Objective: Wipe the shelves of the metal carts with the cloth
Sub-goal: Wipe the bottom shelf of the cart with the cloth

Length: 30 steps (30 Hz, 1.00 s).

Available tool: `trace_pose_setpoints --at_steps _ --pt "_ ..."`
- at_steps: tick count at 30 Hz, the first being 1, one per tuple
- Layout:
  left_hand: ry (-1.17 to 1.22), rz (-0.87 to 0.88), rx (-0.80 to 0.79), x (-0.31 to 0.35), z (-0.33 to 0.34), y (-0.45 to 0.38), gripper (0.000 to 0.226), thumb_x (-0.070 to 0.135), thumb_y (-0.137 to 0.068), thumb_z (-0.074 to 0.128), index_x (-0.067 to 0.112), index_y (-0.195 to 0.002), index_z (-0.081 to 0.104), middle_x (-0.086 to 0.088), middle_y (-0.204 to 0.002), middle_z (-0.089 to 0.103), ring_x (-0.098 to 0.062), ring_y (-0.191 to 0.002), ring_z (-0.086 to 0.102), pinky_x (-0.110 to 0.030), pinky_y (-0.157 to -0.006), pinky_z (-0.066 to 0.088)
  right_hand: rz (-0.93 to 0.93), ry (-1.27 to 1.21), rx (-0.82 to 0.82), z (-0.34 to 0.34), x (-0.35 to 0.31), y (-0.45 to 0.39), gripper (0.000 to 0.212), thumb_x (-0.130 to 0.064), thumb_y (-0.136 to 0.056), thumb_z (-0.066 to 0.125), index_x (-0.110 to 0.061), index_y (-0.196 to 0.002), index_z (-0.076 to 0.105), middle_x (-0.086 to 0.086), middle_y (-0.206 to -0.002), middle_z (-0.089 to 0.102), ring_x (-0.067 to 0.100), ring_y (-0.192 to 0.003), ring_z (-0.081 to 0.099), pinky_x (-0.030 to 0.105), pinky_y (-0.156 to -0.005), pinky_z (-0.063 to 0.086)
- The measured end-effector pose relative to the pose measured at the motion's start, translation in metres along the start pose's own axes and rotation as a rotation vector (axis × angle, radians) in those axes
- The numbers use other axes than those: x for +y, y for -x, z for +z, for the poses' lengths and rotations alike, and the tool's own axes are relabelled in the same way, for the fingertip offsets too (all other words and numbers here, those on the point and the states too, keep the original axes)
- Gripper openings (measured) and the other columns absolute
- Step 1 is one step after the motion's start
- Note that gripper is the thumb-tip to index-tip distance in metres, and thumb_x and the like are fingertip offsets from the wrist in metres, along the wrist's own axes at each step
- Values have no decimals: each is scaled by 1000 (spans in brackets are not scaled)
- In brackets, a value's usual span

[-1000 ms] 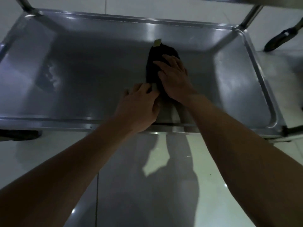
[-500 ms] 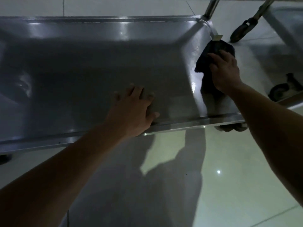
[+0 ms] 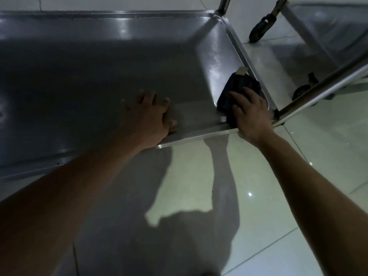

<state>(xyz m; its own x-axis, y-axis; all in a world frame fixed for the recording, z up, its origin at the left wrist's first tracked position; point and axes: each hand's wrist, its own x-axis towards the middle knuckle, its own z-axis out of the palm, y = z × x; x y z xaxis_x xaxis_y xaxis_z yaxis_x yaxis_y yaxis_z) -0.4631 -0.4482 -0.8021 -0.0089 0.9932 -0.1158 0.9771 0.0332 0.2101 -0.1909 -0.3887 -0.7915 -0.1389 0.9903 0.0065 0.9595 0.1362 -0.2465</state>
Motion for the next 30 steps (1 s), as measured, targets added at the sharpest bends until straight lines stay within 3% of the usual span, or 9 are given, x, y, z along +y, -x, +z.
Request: trace_pose_setpoints --at_steps 4,6,8,11,16,20,25,30 --pt "29 29 -27 -1 -7 1 58 54 -97 48 31 -150 39 -8 -159 28 -35 -150 20 -66 -114 23 -62 -34 10 5 -31 25 42 -29 -105 39 -28 -146 49 11 -157 34 35 -143 28 44 -117 23" --pt "83 28 29 -6 -13 11 48 45 -99 46 31 -144 49 -7 -153 40 -35 -144 34 -59 -112 32 -94 -53 14 11 -54 38 42 -28 -105 40 -27 -146 49 10 -157 34 35 -143 28 45 -117 25" --pt "92 59 146 -15 -18 32 38 39 -97 44 30 -131 60 -5 -137 57 -36 -126 53 -52 -103 43 -118 -55 13 18 -74 49 43 -30 -105 39 -29 -147 47 8 -158 33 33 -144 26 46 -117 26" --pt "59 125 215 -35 -17 73 34 36 -92 47 23 -114 69 -4 -117 66 -34 -111 59 -48 -96 47 -158 -43 11 27 -101 64 44 -32 -105 36 -31 -148 45 6 -159 32 32 -146 25 46 -118 24" --pt "12 100 122 -58 -12 115 33 34 -96 54 19 -122 68 -6 -129 61 -34 -119 54 -49 -98 44 -254 -53 -45 39 -153 90 45 -37 -105 36 -35 -149 41 3 -162 27 30 -148 19 45 -118 22" --pt "-46 70 42 -61 -10 125 43 37 -95 54 18 -134 57 -5 -146 48 -32 -132 45 -49 -104 41 -379 -36 -117 37 -171 100 46 -39 -102 44 -34 -148 45 5 -161 29 33 -146 25 47 -115 30" --pt "-59 85 40 -63 -14 133 48 33 -91 58 24 -138 53 -1 -150 45 -30 -138 40 -54 -106 39 -425 -28 -145 21 -147 100 49 -33 -96 58 -28 -144 50 5 -159 32 31 -144 30 44 -113 33" --pt "-82 63 -5 -59 -20 132 48 39 -93 55 24 -138 51 -1 -146 48 -30 -138 42 -53 -107 38 -348 1 -67 6 -103 94 57 -26 -91 65 -24 -146 49 11 -155 38 35 -136 40 44 -113 33"
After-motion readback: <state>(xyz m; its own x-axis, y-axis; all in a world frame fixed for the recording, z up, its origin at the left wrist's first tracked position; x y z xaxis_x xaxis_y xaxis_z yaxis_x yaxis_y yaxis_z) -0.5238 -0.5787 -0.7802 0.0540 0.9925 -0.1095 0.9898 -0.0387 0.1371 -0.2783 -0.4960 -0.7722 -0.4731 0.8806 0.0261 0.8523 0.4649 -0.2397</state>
